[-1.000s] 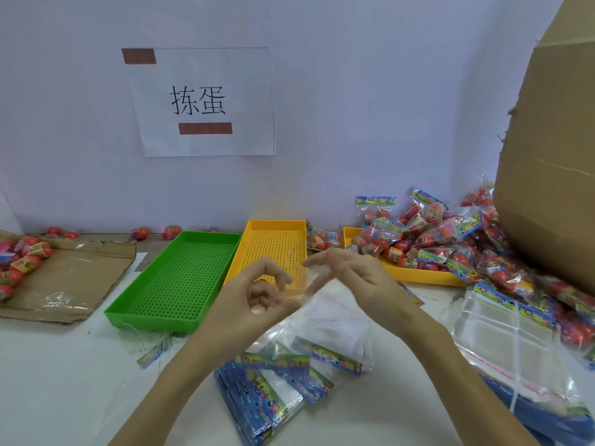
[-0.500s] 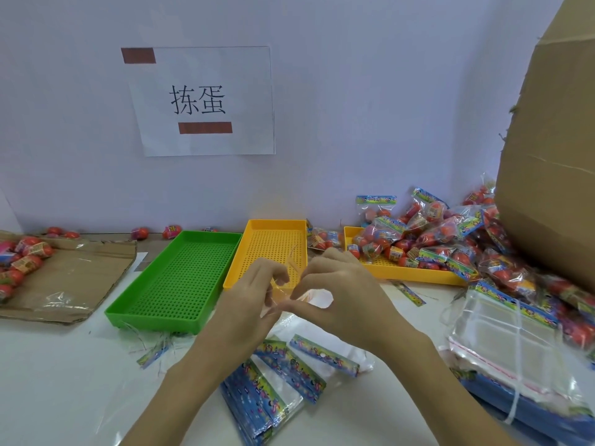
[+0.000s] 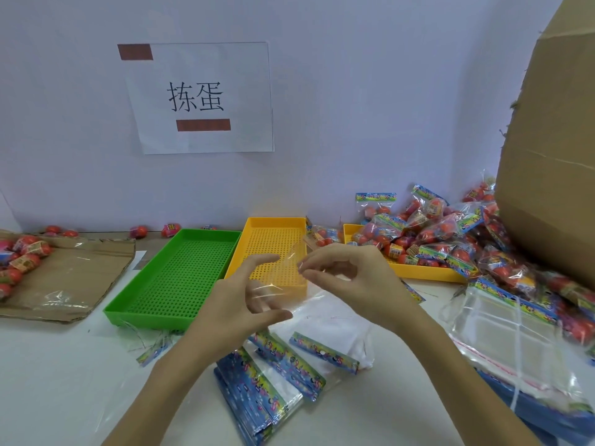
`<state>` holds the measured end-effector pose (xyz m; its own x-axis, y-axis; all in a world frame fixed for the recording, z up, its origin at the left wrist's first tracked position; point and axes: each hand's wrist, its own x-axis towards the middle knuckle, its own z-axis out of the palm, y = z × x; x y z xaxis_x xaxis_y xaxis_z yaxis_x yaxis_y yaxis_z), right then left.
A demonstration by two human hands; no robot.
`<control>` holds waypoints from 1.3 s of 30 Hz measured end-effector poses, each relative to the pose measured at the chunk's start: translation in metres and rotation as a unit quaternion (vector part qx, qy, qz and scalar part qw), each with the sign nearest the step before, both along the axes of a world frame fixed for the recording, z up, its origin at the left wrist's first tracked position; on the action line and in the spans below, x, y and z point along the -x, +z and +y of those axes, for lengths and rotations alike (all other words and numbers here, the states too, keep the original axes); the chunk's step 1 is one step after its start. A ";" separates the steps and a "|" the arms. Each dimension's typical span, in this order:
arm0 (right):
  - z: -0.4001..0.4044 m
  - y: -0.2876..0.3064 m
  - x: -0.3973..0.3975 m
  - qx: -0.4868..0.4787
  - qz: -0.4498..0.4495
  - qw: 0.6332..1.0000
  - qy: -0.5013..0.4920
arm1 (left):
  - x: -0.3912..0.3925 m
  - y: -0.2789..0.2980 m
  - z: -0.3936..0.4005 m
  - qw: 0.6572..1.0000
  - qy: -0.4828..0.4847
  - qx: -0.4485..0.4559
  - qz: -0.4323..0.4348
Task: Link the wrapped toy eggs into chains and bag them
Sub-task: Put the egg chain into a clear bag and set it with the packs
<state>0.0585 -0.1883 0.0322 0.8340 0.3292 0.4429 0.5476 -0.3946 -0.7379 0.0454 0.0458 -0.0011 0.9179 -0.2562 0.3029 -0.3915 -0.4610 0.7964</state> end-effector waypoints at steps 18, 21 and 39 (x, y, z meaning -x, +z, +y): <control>-0.013 0.002 0.003 -0.050 0.281 0.941 0.182 | 0.004 0.005 0.002 0.996 -0.069 -0.048 0.035; -0.016 0.002 0.000 -0.036 0.302 0.935 0.185 | 0.004 0.008 0.006 0.996 -0.061 -0.041 0.043; -0.001 0.000 0.014 0.094 0.232 0.953 0.174 | 0.008 0.005 -0.006 0.982 -0.080 -0.142 -0.101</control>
<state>0.0445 -0.1888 0.0324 0.7518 0.6581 -0.0403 0.3024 -0.3983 -0.8660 0.0372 0.0398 0.0042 0.7882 -0.4919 0.3697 -0.6128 -0.5729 0.5442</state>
